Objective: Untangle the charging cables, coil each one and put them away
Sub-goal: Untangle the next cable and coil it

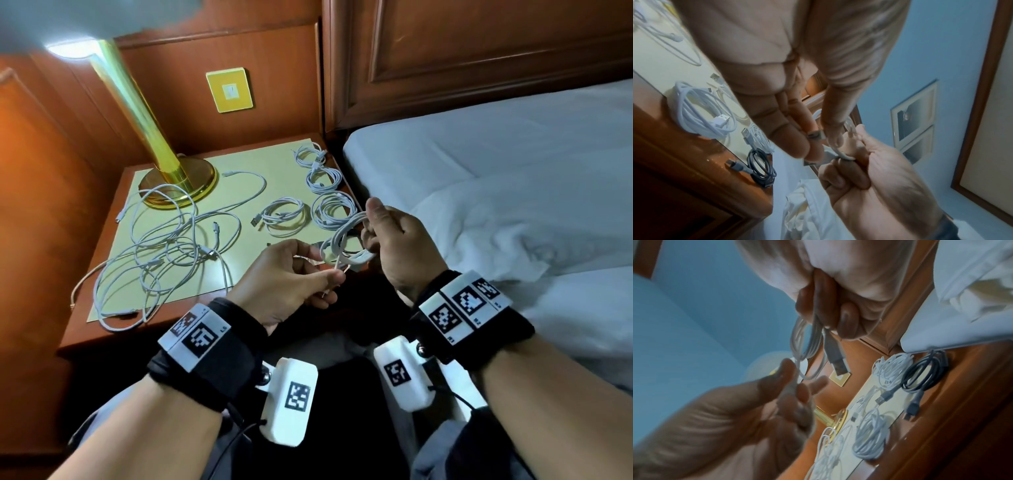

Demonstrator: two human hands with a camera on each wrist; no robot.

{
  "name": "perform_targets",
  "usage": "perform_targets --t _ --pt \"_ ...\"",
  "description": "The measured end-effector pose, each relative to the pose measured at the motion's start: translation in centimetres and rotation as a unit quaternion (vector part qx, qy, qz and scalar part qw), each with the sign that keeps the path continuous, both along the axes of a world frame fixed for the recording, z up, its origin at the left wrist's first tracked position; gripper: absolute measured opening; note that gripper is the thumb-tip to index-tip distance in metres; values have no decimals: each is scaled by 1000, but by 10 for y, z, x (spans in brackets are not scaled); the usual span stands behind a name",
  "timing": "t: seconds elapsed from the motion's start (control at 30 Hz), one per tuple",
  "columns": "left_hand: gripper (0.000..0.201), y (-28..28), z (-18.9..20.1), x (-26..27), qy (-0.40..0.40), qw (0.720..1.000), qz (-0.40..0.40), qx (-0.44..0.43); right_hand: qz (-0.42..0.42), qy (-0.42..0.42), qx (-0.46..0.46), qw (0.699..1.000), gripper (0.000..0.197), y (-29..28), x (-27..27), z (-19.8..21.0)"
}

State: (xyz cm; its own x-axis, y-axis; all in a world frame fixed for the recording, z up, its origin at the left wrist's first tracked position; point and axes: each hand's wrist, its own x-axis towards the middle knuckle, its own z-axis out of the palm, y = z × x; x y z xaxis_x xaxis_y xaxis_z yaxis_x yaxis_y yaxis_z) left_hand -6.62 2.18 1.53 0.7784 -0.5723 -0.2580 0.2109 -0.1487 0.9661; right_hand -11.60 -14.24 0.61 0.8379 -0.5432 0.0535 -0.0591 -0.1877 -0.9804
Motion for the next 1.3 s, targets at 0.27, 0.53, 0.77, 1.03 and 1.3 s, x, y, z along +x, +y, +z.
perform_targets --t 0.27,0.53,0.77,1.03,1.3 --pt "10 0 -3 1 -122 992 -24 12 38 -5 303 952 44 0 -5 12" --pt "11 6 4 7 -221 973 -58 -18 110 32 423 899 41 -7 -8 20" --pt "42 9 -5 19 -95 992 -51 -66 109 22 336 935 41 2 -3 16" --pt "38 2 -7 15 49 995 5 -81 99 -6 326 940 40 7 -2 11" --pt "17 2 -9 19 32 996 49 -65 69 22 137 988 43 1 3 -2"
